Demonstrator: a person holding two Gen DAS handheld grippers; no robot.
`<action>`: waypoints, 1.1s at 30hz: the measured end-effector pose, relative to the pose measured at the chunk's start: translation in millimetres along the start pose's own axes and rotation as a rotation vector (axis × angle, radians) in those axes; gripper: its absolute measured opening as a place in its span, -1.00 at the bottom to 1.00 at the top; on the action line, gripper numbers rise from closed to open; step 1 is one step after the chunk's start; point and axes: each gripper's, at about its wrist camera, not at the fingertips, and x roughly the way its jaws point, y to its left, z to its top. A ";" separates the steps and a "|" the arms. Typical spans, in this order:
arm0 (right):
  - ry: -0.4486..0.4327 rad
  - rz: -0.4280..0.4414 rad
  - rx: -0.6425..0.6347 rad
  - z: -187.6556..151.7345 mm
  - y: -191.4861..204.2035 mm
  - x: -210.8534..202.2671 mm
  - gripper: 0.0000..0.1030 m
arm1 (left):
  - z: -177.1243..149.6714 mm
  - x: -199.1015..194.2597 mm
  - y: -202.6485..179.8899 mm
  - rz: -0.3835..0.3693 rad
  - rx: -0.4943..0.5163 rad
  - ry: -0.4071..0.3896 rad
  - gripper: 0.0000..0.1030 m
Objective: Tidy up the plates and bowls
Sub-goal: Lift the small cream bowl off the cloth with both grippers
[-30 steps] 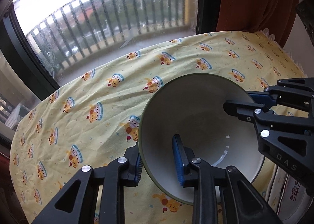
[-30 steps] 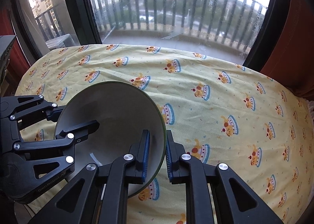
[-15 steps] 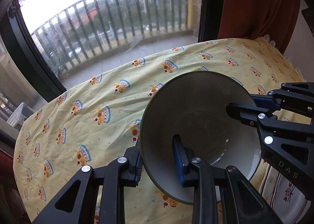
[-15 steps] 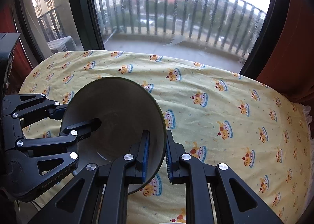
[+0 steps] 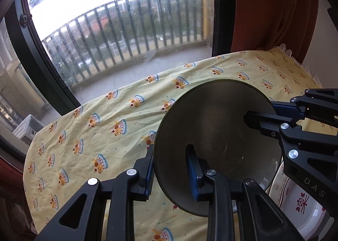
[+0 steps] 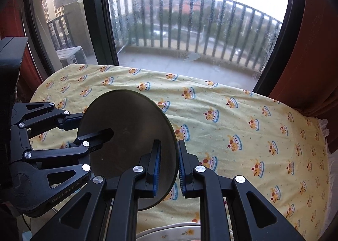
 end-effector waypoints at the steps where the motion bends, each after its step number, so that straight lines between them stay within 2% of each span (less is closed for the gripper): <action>1: -0.004 0.000 -0.002 -0.7 1.4 -3.0 -0.65 | -1.5 -3.0 0.0 0.002 0.000 -0.003 -0.49; 9: -0.033 0.000 -0.014 -9.9 11.9 -26.3 -0.65 | -13.2 -21.9 -3.1 0.010 -0.006 -0.023 -0.49; 13: -0.029 0.002 -0.014 -16.8 15.2 -27.0 -0.65 | -19.5 -20.7 -2.5 0.010 -0.012 -0.007 -0.49; 20: 0.066 0.067 0.013 -29.5 20.6 6.9 -0.69 | -31.3 0.5 6.0 0.010 -0.041 0.060 -0.49; 24: 0.101 0.076 0.016 -32.1 24.6 27.3 -0.77 | -35.9 17.4 13.3 0.007 -0.056 0.093 -0.50; 30: 0.078 0.076 0.029 -21.9 21.1 39.7 -0.78 | -35.9 25.3 19.6 -0.002 -0.073 0.084 -0.51; 33: 0.089 0.037 0.034 -21.0 18.1 47.5 -0.74 | -38.0 29.1 17.1 -0.001 -0.064 0.093 -0.50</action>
